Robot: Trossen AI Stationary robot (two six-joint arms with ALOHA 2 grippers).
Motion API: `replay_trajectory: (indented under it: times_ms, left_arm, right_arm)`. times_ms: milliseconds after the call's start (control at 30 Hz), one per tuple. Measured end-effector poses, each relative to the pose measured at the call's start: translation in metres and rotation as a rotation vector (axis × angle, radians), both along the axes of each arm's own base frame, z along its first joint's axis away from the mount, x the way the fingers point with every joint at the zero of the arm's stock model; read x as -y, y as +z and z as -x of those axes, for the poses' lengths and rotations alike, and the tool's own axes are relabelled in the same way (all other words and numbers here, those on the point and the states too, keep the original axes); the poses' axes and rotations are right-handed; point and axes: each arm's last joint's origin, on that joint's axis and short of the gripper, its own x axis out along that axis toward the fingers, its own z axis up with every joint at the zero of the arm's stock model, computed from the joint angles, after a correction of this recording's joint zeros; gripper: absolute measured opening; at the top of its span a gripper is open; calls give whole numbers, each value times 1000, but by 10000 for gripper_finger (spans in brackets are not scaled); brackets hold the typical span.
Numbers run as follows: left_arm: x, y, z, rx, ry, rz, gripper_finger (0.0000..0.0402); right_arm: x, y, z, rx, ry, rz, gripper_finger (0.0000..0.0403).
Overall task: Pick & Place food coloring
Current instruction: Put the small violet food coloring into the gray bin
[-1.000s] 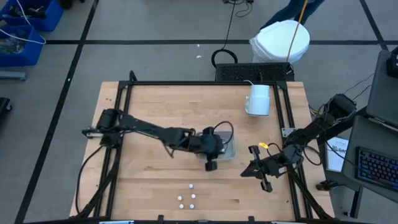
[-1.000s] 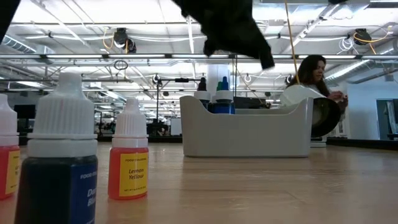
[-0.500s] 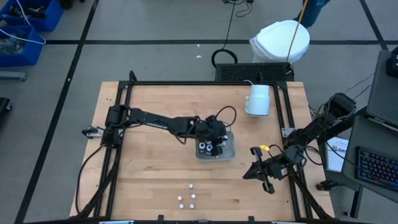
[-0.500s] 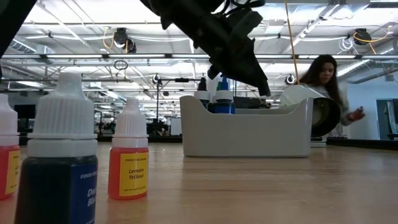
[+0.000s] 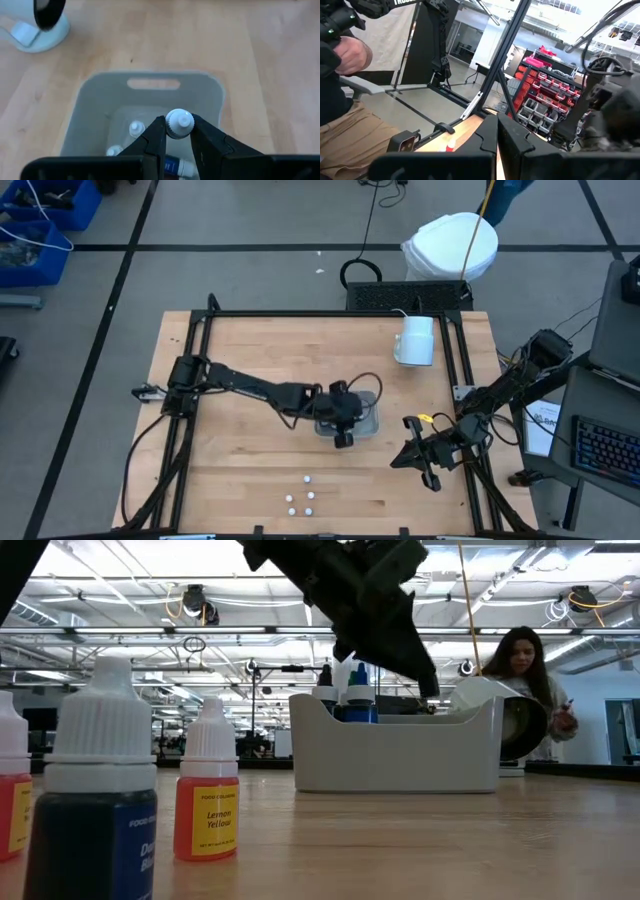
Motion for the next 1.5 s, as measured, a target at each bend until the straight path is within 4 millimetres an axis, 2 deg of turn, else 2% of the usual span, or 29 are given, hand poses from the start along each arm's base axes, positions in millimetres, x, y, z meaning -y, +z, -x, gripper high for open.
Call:
replay_trajectory:
  times_ms: [167,300,500,767,967,1133,1333,1500]
  left_arm:
    - [7,-11,-3,-30,-7,-16,76]
    - [3,-23,-9,-77,-19,-9,76]
    - [2,-24,-18,-113,-46,-37,76]
    - [2,-15,-22,-103,-148,-109,76]
    - [-5,8,-29,-69,-223,-105,76]
    - [-19,29,-31,-95,-248,-129,76]
    - [-33,25,-27,-162,-341,-178,76]
    - [-35,27,-29,-136,-376,-221,76]
  right_arm:
    - [0,1,0,2,1,-8,0]
    - [0,1,0,6,1,-15,0]
    - [0,1,0,1,1,-22,0]
    - [0,0,0,-12,1,-12,0]
    - [0,0,0,-5,1,-17,0]
    - [0,0,0,-3,0,-12,0]
    - [0,0,0,-3,0,-10,0]
    - [0,0,0,-2,0,-8,0]
